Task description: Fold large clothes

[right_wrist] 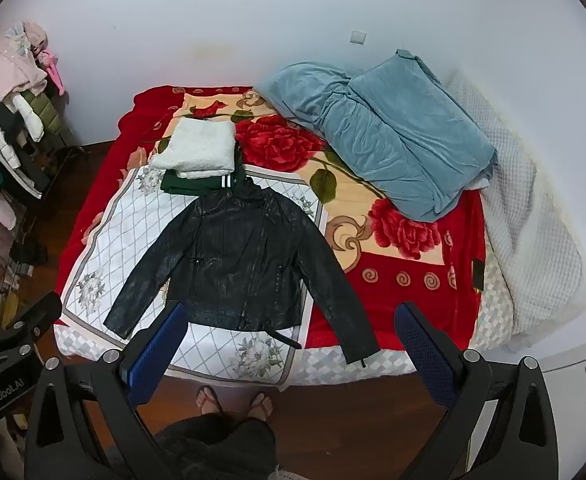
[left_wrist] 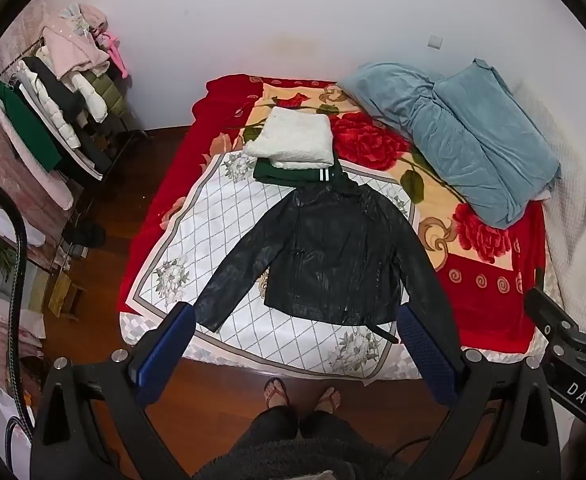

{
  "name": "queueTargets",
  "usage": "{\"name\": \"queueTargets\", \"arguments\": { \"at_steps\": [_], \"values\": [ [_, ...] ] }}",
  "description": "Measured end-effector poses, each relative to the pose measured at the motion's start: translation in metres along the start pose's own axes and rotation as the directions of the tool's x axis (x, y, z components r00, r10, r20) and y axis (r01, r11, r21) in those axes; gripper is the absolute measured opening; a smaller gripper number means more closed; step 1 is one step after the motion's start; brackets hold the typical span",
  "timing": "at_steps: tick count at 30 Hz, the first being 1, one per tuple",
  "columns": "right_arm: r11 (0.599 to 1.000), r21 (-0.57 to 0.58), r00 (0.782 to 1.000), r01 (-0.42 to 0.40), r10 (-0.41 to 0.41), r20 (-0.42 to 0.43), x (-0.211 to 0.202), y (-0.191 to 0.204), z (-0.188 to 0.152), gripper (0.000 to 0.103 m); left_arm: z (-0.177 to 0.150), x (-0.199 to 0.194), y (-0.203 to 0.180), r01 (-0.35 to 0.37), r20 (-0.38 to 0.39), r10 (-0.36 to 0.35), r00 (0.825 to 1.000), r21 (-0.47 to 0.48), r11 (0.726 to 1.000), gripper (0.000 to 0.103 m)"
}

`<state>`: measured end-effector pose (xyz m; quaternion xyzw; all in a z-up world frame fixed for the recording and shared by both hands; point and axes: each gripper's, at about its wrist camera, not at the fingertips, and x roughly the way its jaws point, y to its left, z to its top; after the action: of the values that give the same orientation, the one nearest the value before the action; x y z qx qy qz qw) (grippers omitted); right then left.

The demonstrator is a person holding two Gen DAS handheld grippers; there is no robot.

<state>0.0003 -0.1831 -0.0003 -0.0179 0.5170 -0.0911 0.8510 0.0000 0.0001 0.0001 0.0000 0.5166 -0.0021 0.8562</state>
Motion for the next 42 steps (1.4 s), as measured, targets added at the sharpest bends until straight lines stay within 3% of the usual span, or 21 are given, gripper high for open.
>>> {"name": "queueTargets", "arguments": {
  "at_steps": [23,42],
  "values": [
    [1.000,0.004,1.000,-0.002,0.002,0.006,-0.004,-0.001,0.000,0.103,-0.013,0.002,0.003,-0.011,-0.009,0.011,1.000,0.007,1.000,0.103],
    [1.000,0.005,1.000,-0.006,0.006,0.007,-0.006,-0.001,0.001,0.103,-0.003,-0.001,0.005,-0.012,-0.009,0.012,1.000,0.011,1.000,0.103]
  ]
}}
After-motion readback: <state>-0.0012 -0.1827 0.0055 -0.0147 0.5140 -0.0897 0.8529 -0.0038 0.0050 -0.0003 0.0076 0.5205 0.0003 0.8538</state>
